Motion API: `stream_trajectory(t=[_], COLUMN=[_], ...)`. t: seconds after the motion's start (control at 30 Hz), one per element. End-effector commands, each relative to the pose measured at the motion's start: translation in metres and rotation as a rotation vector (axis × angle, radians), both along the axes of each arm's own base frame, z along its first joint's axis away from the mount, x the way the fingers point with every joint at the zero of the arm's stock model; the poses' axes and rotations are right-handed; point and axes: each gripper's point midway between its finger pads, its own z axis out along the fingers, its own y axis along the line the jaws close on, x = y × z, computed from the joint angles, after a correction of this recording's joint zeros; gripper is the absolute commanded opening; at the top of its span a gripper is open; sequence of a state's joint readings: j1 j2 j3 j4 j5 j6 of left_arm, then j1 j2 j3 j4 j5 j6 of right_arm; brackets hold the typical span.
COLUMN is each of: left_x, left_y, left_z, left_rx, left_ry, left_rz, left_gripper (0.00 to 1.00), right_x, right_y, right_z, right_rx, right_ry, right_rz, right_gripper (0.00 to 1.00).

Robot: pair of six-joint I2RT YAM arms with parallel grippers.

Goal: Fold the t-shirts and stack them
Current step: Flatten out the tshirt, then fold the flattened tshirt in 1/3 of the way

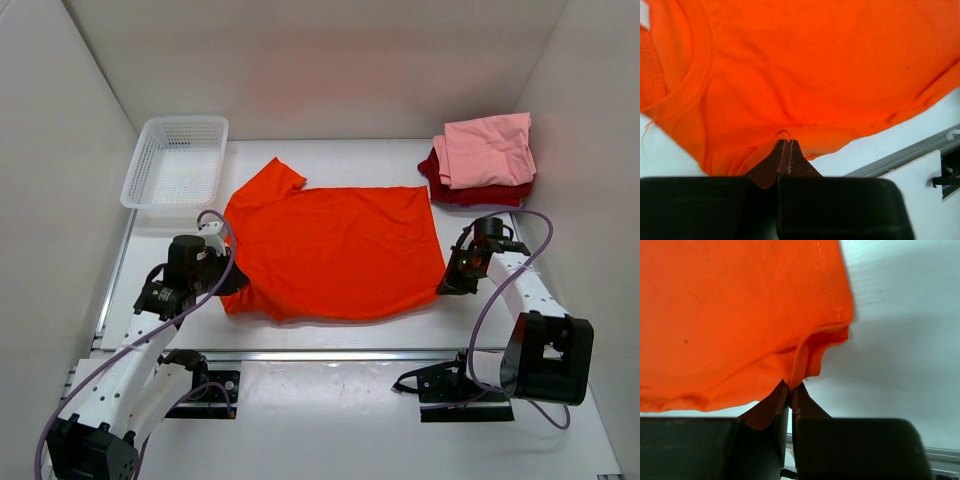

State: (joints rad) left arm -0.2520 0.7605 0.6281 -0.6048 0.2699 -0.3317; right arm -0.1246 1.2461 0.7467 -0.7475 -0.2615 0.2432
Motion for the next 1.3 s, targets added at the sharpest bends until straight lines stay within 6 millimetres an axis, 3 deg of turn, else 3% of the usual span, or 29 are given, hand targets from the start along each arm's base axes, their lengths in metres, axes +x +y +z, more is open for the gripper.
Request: stream_trajectory(t=[0.0,0.37,0.73,0.9,1.0,1.03,1.07,1.1,1.2,1.27], left_x=[-0.001,0.020,0.067,0.086,0.096,0.099,0.102,0.106,0.115,0.121], left_y=[0.008,0.027,0.030,0.031,0.035,0.036,0.035,0.037,0.041,0.042], left_z=[0.000,-0.008,-0.005,-0.010,-0.022,-0.022,-0.027,-0.027,-0.030,-0.027], left_rx=[0.017,0.048,0.069,0.089,0.107,0.109,0.109,0.112,0.106,0.101], left_ry=[0.032,0.044,0.037,0.051,0.080,0.074,0.091,0.084,0.091,0.078], left_rz=[0.056,0.141,0.160,0.163,0.179,0.180,0.175,0.183,0.212,0.225], left_gripper=[0.00,0.00,0.00,0.00,0.02,0.06,0.10,0.17,0.20,0.31], right_x=[0.000,0.033,0.080,0.089,0.094,0.095,0.099,0.102,0.120,0.122], right_y=[0.001,-0.005,-0.020,-0.019,-0.021,-0.019,-0.018,-0.018,-0.021,-0.024], right_z=[0.000,0.003,0.001,-0.007,-0.009,-0.008,-0.005,-0.004,0.020,0.035], right_rx=[-0.006,0.013,0.010,0.018,0.027,0.040,0.053,0.061,0.061,0.058], right_ry=[-0.004,-0.002,-0.003,0.030,0.029,0.015,-0.014,-0.029,-0.183,-0.273], right_rz=[0.010,-0.001,-0.021,-0.024,-0.050,-0.059,-0.059,-0.070,-0.088,-0.122], right_gripper=[0.00,0.00,0.01,0.00,0.00,0.01,0.11,0.31,0.44,0.49])
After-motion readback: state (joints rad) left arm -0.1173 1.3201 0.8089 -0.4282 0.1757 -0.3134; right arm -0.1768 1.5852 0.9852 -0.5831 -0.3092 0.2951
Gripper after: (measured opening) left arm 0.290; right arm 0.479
